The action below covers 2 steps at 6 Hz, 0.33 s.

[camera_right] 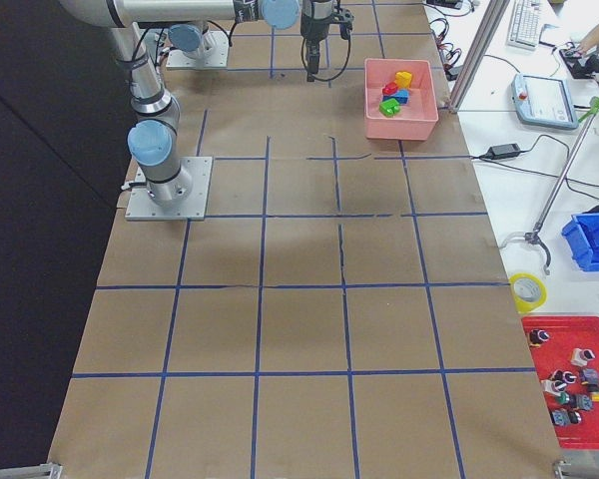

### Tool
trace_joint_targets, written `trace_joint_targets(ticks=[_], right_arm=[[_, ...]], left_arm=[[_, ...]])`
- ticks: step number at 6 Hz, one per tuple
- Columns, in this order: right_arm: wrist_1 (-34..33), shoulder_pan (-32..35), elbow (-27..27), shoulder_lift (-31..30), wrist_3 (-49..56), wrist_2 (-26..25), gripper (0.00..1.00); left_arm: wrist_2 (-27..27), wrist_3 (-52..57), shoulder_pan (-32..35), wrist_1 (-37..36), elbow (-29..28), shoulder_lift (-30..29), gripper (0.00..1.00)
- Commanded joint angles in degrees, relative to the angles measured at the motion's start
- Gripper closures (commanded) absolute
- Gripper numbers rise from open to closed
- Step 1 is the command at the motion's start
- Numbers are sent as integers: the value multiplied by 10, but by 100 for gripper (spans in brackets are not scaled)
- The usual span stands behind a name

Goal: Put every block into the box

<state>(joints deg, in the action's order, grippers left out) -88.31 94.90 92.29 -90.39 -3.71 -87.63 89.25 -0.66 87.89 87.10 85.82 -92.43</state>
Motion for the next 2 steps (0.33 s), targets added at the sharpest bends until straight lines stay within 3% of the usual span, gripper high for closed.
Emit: trace_joint_targets(ticks=[1, 2], right_arm=[[0, 0, 0, 4, -1, 2, 0], [0, 0, 0, 5, -1, 1, 0]], left_arm=[[0, 0, 0, 0, 1, 1, 0], [0, 0, 0, 0, 1, 1, 0]])
